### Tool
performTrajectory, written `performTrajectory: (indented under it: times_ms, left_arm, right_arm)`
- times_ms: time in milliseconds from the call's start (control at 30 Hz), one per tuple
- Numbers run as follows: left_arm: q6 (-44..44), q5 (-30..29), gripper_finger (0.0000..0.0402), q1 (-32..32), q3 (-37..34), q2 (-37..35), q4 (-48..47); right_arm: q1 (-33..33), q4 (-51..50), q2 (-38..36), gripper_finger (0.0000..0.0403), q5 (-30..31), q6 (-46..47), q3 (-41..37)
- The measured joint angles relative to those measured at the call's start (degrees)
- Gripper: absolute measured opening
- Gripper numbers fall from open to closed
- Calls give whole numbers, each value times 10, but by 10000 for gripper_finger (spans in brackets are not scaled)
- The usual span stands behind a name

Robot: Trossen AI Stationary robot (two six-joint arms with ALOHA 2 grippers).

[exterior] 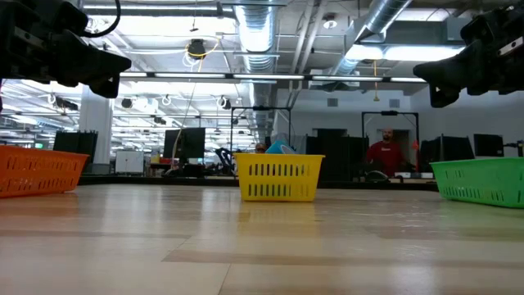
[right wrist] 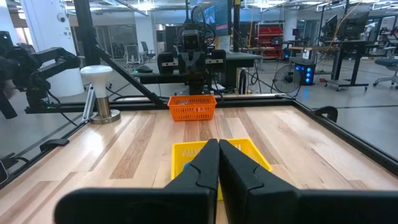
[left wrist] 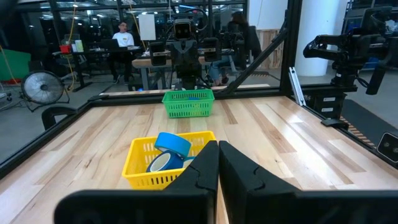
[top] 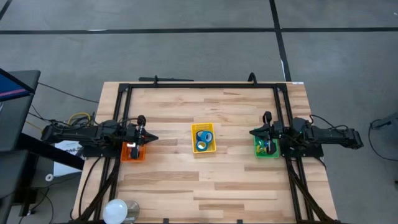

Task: Pick and place Stapler, Stapler remover, tape
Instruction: Return to Home Position

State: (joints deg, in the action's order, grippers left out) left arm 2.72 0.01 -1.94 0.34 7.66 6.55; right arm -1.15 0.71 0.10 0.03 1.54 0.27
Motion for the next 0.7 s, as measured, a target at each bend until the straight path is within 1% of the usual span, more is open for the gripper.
performTrajectory:
  times_ms: [700]
  left_arm:
    - [0, 0, 4, 0, 0, 0, 1]
  right_arm:
    - [0, 0, 0, 1, 0, 0, 0]
